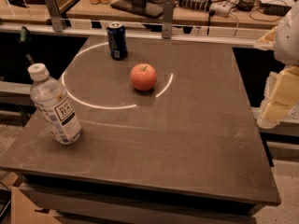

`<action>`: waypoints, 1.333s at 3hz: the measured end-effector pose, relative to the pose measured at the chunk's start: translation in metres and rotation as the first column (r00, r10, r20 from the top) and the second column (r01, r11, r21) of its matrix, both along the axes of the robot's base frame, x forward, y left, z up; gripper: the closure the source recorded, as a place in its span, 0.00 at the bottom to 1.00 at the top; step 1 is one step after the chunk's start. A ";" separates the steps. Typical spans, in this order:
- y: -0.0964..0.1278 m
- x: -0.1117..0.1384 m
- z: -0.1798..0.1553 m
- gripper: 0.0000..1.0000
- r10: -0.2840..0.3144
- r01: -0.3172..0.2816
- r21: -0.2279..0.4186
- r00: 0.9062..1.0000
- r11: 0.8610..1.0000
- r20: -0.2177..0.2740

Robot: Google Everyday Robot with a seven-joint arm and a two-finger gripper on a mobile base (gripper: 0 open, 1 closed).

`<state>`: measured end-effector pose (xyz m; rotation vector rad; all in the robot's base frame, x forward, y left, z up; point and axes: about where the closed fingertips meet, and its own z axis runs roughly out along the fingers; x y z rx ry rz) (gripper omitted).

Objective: Pick apple

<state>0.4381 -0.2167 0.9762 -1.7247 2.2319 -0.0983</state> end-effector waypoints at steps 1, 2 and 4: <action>0.000 0.000 0.000 0.00 0.000 0.000 0.000 1.000 1.000 0.000; 0.005 0.004 0.001 0.00 0.021 -0.021 0.033 1.000 0.999 0.018; 0.014 0.057 -0.029 0.00 0.023 -0.067 0.362 0.992 0.930 0.125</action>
Offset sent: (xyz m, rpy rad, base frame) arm 0.0090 0.0108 -0.0029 0.0771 -0.0173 0.0497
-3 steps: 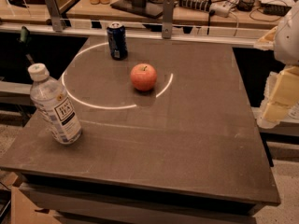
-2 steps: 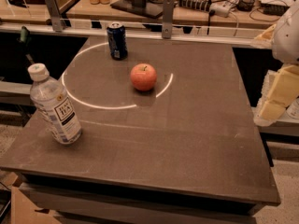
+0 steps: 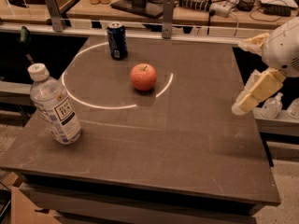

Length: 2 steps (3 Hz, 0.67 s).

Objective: Pick apple

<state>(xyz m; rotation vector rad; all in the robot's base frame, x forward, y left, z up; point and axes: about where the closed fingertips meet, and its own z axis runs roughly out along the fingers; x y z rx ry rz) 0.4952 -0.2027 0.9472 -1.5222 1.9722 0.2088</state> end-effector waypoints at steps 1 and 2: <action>0.019 0.021 0.000 0.00 -0.009 0.001 0.140 0.999 0.990 0.053; 0.025 0.027 0.004 0.00 -0.018 0.005 0.179 0.997 0.984 0.074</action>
Offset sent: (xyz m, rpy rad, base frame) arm 0.0207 0.0192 -0.0003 0.1407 -0.0539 -0.0051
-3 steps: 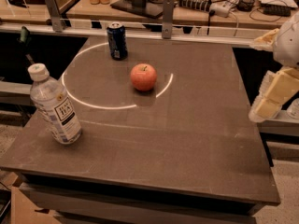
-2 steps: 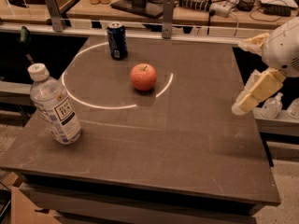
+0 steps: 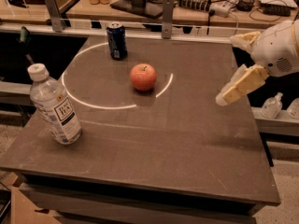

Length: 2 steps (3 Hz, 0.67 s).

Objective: Pick apple

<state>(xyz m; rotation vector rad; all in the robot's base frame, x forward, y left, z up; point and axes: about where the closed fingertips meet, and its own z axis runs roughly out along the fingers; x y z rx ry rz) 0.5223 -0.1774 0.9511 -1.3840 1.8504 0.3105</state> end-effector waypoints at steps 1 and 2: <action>0.010 0.007 -0.007 0.00 0.001 -0.001 -0.002 1.000 1.000 -0.001; 0.028 0.037 -0.025 0.00 0.000 -0.001 0.013 1.000 1.000 0.017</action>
Offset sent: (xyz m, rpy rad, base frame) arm 0.0713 0.0404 -0.0466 0.0315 -0.0394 -0.0121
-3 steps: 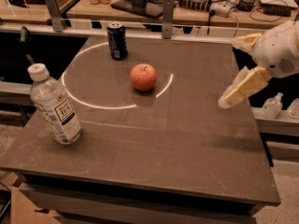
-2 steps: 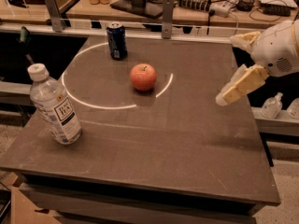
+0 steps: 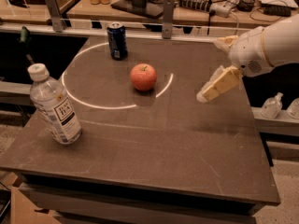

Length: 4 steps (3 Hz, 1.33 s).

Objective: Pick apple

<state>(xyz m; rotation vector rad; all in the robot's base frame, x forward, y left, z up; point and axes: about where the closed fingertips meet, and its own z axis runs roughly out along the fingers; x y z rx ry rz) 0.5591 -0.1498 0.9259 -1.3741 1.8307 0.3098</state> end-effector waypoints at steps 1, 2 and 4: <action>0.019 0.026 -0.019 0.00 0.009 -0.008 0.040 1.000 0.999 -0.005; 0.033 0.047 -0.035 0.00 -0.010 0.012 0.085 1.000 0.996 -0.024; 0.081 0.079 -0.060 0.00 0.047 -0.030 0.181 0.995 0.983 -0.088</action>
Offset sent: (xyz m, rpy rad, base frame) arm 0.0751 0.0454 -0.0531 0.1439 0.0452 -0.0482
